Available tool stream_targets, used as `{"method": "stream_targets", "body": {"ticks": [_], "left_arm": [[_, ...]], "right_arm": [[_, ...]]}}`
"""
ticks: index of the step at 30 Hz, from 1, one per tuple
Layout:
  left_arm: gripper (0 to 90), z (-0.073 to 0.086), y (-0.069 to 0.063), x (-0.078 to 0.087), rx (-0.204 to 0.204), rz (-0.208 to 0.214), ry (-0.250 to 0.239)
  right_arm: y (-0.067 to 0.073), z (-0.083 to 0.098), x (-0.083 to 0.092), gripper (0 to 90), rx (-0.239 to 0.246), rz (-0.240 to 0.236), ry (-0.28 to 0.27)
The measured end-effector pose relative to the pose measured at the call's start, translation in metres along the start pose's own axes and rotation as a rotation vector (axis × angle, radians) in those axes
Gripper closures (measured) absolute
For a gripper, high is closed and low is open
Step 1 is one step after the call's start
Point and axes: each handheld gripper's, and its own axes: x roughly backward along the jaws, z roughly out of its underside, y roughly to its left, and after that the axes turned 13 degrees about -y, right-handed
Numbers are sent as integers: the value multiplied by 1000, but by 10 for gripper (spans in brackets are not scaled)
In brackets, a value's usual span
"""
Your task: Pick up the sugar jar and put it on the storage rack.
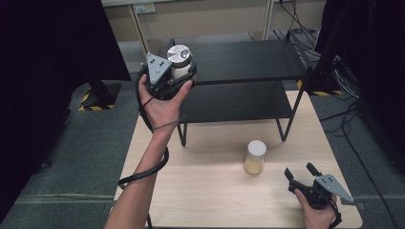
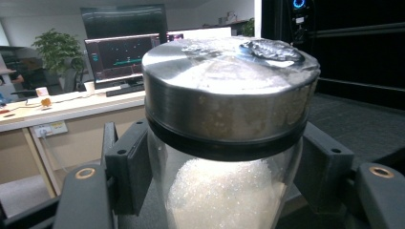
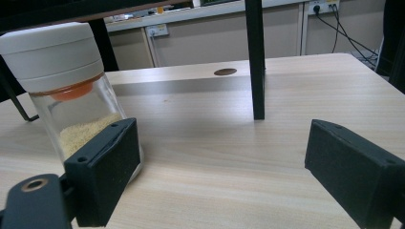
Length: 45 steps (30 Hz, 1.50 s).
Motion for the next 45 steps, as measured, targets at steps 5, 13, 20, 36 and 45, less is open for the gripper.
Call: {"method": "stream_targets", "body": {"ticks": [5, 13, 20, 36, 45], "left_arm": [[307, -1, 0, -7, -10, -15, 8], [307, -1, 2, -18, -18, -41, 26], [307, 0, 3, -25, -23, -49, 44], [306, 4, 7, -33, 27, -63, 53], [303, 5, 13, -39, 70, -69, 64]], "right_arm": [[0, 0, 0, 119, 3, -1, 2], [0, -1, -1, 119, 3, -3, 6], [0, -1, -1, 119, 4, -4, 6], [0, -1, -1, 119, 10, -8, 8], [0, -1, -2, 118, 7, -11, 10]]}}
